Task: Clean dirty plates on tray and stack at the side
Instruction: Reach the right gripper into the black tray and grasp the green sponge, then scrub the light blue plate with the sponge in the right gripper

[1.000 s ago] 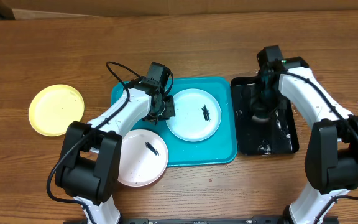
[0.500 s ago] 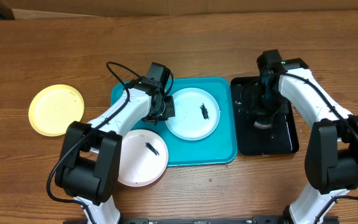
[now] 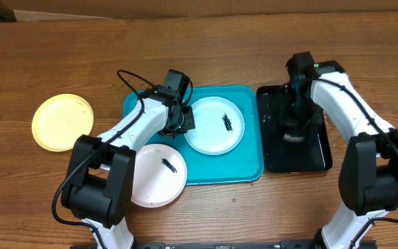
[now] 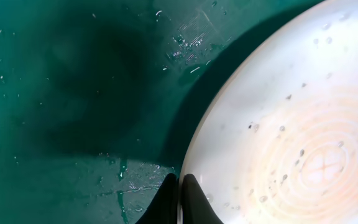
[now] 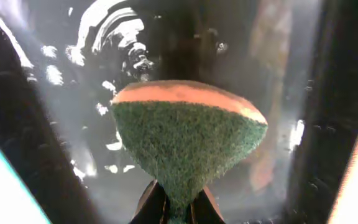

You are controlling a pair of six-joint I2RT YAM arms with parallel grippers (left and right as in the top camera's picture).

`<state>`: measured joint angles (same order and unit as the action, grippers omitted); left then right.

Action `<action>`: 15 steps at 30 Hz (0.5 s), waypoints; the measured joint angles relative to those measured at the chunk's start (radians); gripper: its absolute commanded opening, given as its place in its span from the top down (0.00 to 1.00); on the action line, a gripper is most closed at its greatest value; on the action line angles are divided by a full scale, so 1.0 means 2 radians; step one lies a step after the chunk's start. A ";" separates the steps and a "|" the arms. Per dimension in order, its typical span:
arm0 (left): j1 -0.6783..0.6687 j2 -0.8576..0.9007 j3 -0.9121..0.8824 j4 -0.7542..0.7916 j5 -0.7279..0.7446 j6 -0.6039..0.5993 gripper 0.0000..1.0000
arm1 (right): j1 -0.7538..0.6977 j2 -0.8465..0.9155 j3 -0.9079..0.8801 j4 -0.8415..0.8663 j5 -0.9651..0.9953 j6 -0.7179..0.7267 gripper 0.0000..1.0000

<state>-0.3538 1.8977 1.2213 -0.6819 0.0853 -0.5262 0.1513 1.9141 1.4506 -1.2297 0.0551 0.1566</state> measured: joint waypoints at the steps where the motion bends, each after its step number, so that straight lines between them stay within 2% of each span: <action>1: 0.000 0.000 0.000 0.000 0.000 -0.004 0.96 | 0.000 0.000 0.027 -0.017 -0.002 0.000 0.96; 7: 0.001 0.000 0.000 0.001 0.000 -0.019 0.96 | 0.001 0.000 0.131 -0.035 -0.070 -0.004 0.96; 12: 0.001 0.000 0.000 0.001 0.003 -0.024 0.96 | 0.015 0.000 0.145 -0.019 -0.172 -0.018 0.96; 15: 0.001 0.000 0.000 0.001 0.004 -0.024 0.96 | 0.037 0.000 0.145 -0.006 -0.199 -0.021 0.96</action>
<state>-0.3527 1.8977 1.2213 -0.6807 0.0937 -0.5747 0.2260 1.9137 1.7401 -1.2407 -0.3428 0.1139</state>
